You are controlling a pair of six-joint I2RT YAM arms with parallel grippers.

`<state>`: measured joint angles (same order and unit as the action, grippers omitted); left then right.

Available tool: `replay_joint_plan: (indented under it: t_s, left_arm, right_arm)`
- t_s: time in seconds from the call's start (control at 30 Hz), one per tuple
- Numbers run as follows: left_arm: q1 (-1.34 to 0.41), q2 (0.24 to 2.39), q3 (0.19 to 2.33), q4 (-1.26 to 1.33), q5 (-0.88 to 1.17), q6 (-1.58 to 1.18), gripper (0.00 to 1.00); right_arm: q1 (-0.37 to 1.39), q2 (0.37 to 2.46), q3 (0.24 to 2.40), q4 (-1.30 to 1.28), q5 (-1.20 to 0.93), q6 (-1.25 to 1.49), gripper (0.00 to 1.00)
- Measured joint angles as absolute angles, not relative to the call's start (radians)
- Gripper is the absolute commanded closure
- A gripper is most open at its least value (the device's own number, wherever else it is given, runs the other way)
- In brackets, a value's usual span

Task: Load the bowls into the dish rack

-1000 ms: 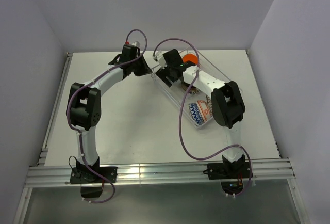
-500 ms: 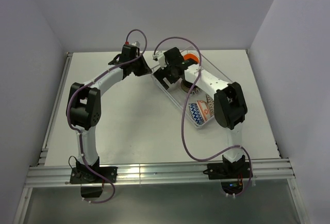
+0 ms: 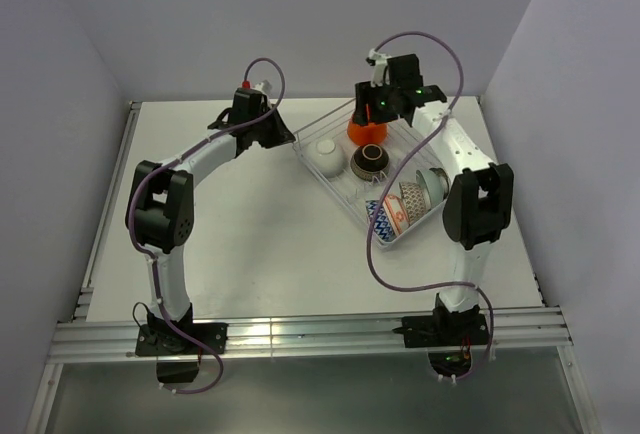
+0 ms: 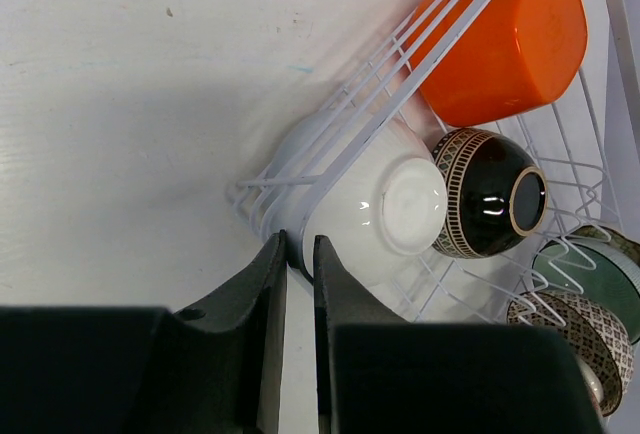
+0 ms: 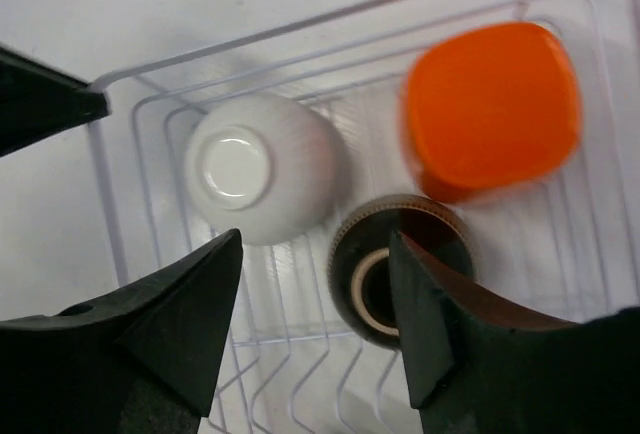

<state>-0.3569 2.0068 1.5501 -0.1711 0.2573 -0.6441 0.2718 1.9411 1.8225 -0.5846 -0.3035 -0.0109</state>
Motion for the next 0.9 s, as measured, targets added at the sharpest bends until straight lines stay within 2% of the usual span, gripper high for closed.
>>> replay_joint_plan:
  t_s: [0.1,0.2,0.23,0.4,0.47,0.5,0.6,0.67,0.77,0.8,0.83,0.9]
  left_arm:
    - [-0.356,2.007,1.55,-0.17,0.261,-0.634,0.93]
    - [-0.356,2.007,1.55,-0.166,0.269,-0.619,0.86]
    - [-0.355,2.006,1.548,-0.162,0.272,-0.613,0.8]
    - [-0.348,1.977,1.505,-0.131,0.323,-0.567,0.61]
    - [-0.345,1.956,1.491,-0.124,0.355,-0.55,0.51]
    - [-0.345,1.942,1.484,-0.119,0.371,-0.539,0.42]
    - [-0.345,1.881,1.457,-0.097,0.408,-0.517,0.32]
    - [-0.345,1.834,1.447,-0.087,0.427,-0.504,0.29]
    - [-0.343,1.778,1.447,-0.087,0.449,-0.482,0.14]
    - [-0.34,1.76,1.447,-0.089,0.454,-0.478,0.04]
    - [-0.336,1.742,1.447,-0.091,0.459,-0.469,0.0]
    - [-0.326,1.711,1.448,-0.102,0.479,-0.461,0.0]
  right_arm:
    - [0.217,1.916,1.785,-0.589,-0.278,0.008,0.42]
    - [0.203,1.888,1.733,-0.591,-0.255,0.009,0.46]
    - [0.203,1.878,1.714,-0.59,-0.253,0.01,0.49]
    - [0.199,1.821,1.636,-0.584,-0.284,0.015,0.48]
    - [0.186,1.804,1.631,-0.575,-0.315,0.027,0.47]
    - [0.178,1.794,1.629,-0.569,-0.331,0.033,0.47]
    - [0.139,1.754,1.617,-0.544,-0.384,0.05,0.46]
    - [0.112,1.724,1.611,-0.537,-0.412,0.061,0.45]
    - [0.081,1.675,1.607,-0.53,-0.444,0.068,0.43]
    - [0.072,1.655,1.601,-0.523,-0.456,0.068,0.42]
    - [0.065,1.632,1.592,-0.519,-0.463,0.068,0.42]
    - [0.053,1.578,1.561,-0.516,-0.475,0.062,0.41]
